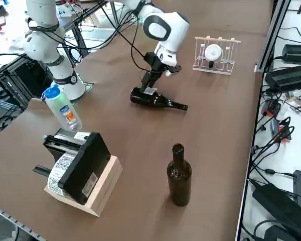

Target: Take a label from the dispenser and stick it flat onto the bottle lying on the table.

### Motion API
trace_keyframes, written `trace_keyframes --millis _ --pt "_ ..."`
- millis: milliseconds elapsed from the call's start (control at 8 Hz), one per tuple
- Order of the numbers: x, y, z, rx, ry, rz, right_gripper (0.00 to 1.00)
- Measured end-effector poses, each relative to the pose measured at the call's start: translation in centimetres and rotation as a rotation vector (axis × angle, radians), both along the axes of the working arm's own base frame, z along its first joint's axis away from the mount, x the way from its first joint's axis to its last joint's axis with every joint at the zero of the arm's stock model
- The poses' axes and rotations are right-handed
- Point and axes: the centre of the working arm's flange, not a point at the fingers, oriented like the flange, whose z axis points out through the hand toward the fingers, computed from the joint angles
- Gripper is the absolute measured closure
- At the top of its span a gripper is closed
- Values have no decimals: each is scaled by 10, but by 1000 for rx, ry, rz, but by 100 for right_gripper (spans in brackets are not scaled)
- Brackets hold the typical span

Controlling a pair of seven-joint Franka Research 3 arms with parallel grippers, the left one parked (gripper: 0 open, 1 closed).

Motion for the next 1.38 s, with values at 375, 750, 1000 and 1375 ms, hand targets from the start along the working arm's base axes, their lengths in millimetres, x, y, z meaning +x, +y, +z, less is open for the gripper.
trace_keyframes --millis 375,750,1000,1375 --pt "-1 -1 -8 -3 13 0 0" --pt "-1 0 -11 -3 13 1 0" --pt "-1 0 -15 -2 15 2 0" --pt "-1 0 -21 -2 18 4 0"
